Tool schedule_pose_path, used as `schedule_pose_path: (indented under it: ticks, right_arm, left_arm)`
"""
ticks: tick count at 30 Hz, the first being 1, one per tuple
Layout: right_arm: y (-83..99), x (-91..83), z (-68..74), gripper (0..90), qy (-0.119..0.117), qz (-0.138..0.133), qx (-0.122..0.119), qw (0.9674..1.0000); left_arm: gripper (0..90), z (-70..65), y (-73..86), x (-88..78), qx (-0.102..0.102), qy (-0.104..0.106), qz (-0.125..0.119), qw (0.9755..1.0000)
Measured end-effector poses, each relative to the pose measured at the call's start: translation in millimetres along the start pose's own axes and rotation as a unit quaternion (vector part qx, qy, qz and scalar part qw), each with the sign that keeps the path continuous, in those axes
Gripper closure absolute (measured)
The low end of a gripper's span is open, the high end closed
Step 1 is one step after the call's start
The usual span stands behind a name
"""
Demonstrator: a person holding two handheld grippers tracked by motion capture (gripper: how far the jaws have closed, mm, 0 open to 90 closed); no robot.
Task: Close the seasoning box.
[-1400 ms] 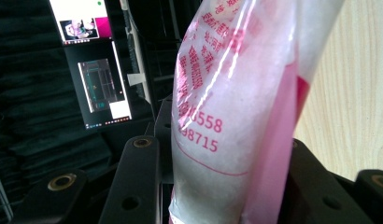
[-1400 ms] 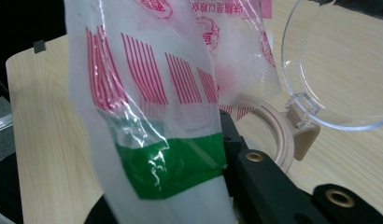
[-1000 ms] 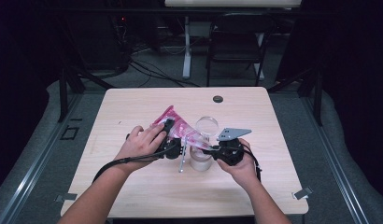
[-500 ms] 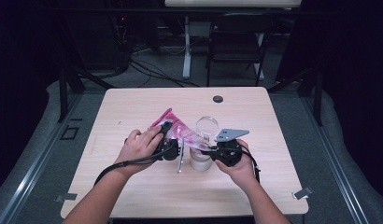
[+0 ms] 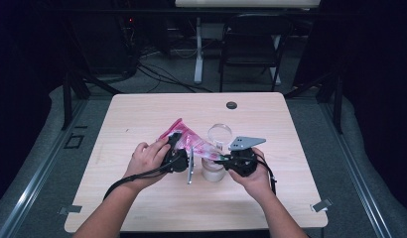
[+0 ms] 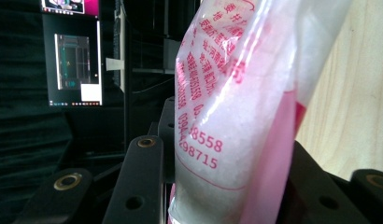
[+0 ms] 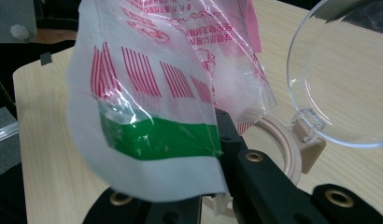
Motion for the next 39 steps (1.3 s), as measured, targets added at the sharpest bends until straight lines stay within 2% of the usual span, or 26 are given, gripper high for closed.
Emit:
schedule_pose_path:
  ticks: [14,16,19,28,33,39]
  right_arm:
    - [-2.1,0.0,1.2,90.0,-0.005,-0.004,0.008,0.9999]
    - [-2.4,0.2,1.7,90.0,-0.007,-0.004,0.009,0.9999]
    - [-3.0,0.2,2.5,90.0,-0.009,-0.005,0.009,0.9999]
    - [-4.7,0.3,3.6,90.0,-0.012,-0.009,0.013,0.9998]
    - [-5.9,0.3,4.0,90.0,-0.012,-0.011,0.013,0.9998]
    - [-7.8,-1.0,4.7,89.7,-0.013,-0.015,0.012,0.9997]
  left_arm:
    - [70.5,-6.3,2.3,0.8,-0.028,0.005,-0.002,0.9996]
    - [70.6,-5.5,1.5,1.4,-0.033,0.001,-0.011,0.9994]
    - [70.6,-6.1,3.2,0.4,-0.036,0.005,-0.004,0.9993]
    - [71.1,-9.1,4.7,1.6,-0.055,0.009,-0.009,0.9984]
    - [71.2,-9.1,5.3,2.0,-0.057,0.007,-0.010,0.9983]
    - [71.4,-13.2,6.2,2.9,-0.071,0.017,-0.010,0.9973]
Point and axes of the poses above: each handheld gripper's, and its own axes: x roughly forward along the jaws, y roughly out of its underside, z roughly to its left, the point moved 9 cm from there along x, roughly forward along the jaws, and after that the axes turned 3 degrees about y, right-handed, at the moved point
